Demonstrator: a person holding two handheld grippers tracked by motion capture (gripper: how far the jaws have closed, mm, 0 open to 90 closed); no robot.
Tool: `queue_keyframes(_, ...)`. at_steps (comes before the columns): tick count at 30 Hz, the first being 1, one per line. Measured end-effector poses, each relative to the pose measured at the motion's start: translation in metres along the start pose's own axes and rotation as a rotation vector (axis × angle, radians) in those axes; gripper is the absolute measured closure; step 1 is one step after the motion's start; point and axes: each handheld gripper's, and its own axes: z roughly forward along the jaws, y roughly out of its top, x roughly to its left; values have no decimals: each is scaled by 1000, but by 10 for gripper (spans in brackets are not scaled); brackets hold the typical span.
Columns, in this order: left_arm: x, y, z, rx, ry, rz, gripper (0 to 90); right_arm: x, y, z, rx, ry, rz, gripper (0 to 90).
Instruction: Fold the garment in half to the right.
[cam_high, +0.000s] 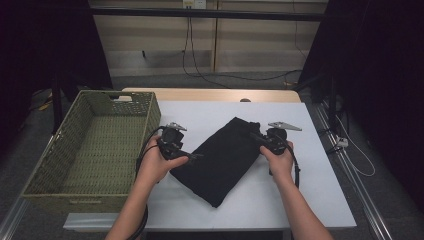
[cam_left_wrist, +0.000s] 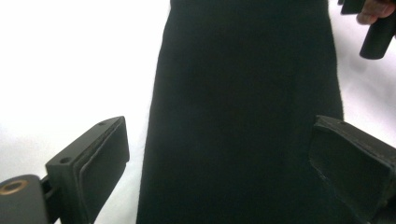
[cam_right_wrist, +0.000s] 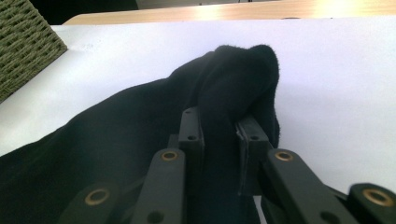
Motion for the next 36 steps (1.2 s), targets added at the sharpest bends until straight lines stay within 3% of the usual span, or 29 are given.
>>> queue_keyframes(3,-1,-1,2,8,1,1,56,-3,1,-2,5,-42,-41,760)
queue_keyframes(15,-1,-3,8,12,-5,5,59,-21,-3,-7,41,-90,-50,757)
queue_keyframes(20,-2,-4,11,19,-3,11,61,-29,-3,-10,49,-133,-83,757)
queue_keyframes(23,-2,-4,11,20,-10,11,61,-35,-3,-12,48,-134,-62,756)
queue_keyframes(27,-2,-4,13,22,-12,14,61,-40,-6,-12,74,-148,-78,754)
queue_keyframes(30,-3,-4,14,28,-12,20,62,-44,-8,-12,81,-150,-63,750)
queue_keyframes(33,-3,-4,14,30,-14,21,62,-45,-8,-12,87,-151,-62,692)
queue_keyframes(36,-3,-3,14,27,-16,22,62,-45,-8,-14,115,-165,-88,546)
